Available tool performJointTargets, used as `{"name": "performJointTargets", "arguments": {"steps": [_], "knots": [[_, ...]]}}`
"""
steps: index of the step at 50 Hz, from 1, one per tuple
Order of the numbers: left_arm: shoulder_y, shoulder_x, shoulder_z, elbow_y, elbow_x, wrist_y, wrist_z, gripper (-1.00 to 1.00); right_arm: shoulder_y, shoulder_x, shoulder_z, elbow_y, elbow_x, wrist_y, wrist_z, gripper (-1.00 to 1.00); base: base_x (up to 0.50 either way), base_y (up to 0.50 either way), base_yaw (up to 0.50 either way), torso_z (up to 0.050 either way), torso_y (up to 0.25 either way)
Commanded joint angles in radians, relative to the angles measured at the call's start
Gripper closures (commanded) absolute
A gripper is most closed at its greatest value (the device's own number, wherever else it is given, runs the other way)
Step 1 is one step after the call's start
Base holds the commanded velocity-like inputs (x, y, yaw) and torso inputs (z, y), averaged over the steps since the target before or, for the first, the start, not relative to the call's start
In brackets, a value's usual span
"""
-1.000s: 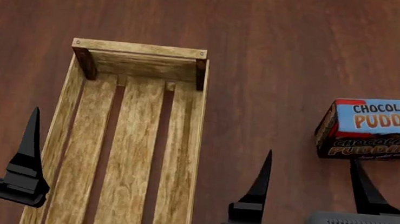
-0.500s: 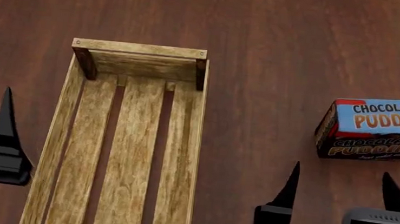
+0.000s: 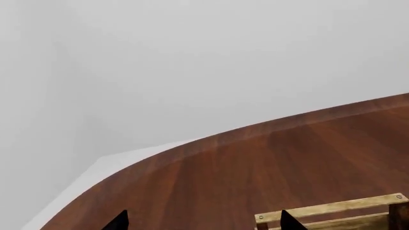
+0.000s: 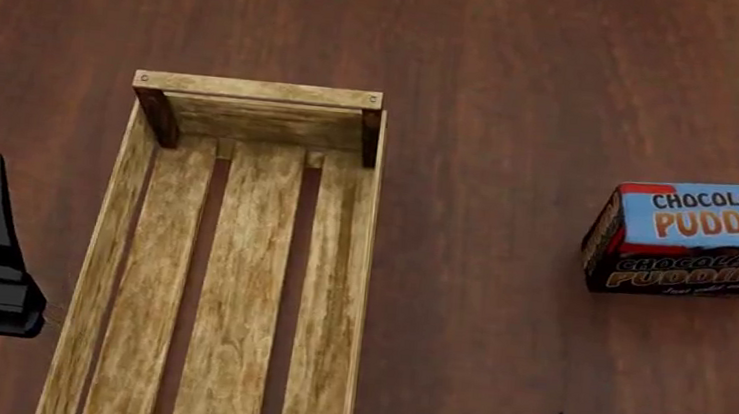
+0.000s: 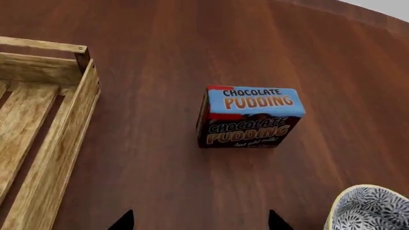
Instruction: Stack the left bowl on the right bowl and place them in the tray.
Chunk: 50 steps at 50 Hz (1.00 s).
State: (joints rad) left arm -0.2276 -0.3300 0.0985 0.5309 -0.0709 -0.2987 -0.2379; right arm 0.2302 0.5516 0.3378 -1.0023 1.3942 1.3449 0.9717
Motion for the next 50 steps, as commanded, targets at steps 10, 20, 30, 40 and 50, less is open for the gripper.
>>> {"name": "performJointTargets", "arguments": {"steps": [10, 20, 30, 40, 50], "knots": [[0.002, -0.007, 0.000, 0.013, -0.004, -0.008, -0.009, -1.00, -0.239, -0.026, -0.062, -0.020, -0.229, -0.086, -0.165, -1.00, 0.00, 0.00, 0.00, 0.000, 0.000], [-0.001, -0.009, -0.002, 0.010, -0.009, -0.011, -0.013, -1.00, -0.304, -0.023, -0.153, 0.026, -0.365, -0.165, -0.249, -1.00, 0.00, 0.00, 0.00, 0.000, 0.000], [-0.003, -0.015, -0.001, 0.013, -0.021, -0.021, -0.007, -1.00, -0.321, -0.031, -0.249, 0.133, -0.496, -0.268, -0.342, -1.00, 0.00, 0.00, 0.00, 0.000, 0.000], [-0.005, -0.019, 0.003, 0.012, -0.029, -0.024, -0.003, -1.00, -0.295, -0.045, -0.343, 0.237, -0.577, -0.327, -0.400, -1.00, 0.00, 0.00, 0.00, 0.000, 0.000], [-0.003, -0.022, 0.004, 0.015, -0.032, -0.021, -0.005, -1.00, -0.283, -0.054, -0.389, 0.302, -0.616, -0.366, -0.435, -1.00, 0.00, 0.00, 0.00, 0.000, 0.000]]}}
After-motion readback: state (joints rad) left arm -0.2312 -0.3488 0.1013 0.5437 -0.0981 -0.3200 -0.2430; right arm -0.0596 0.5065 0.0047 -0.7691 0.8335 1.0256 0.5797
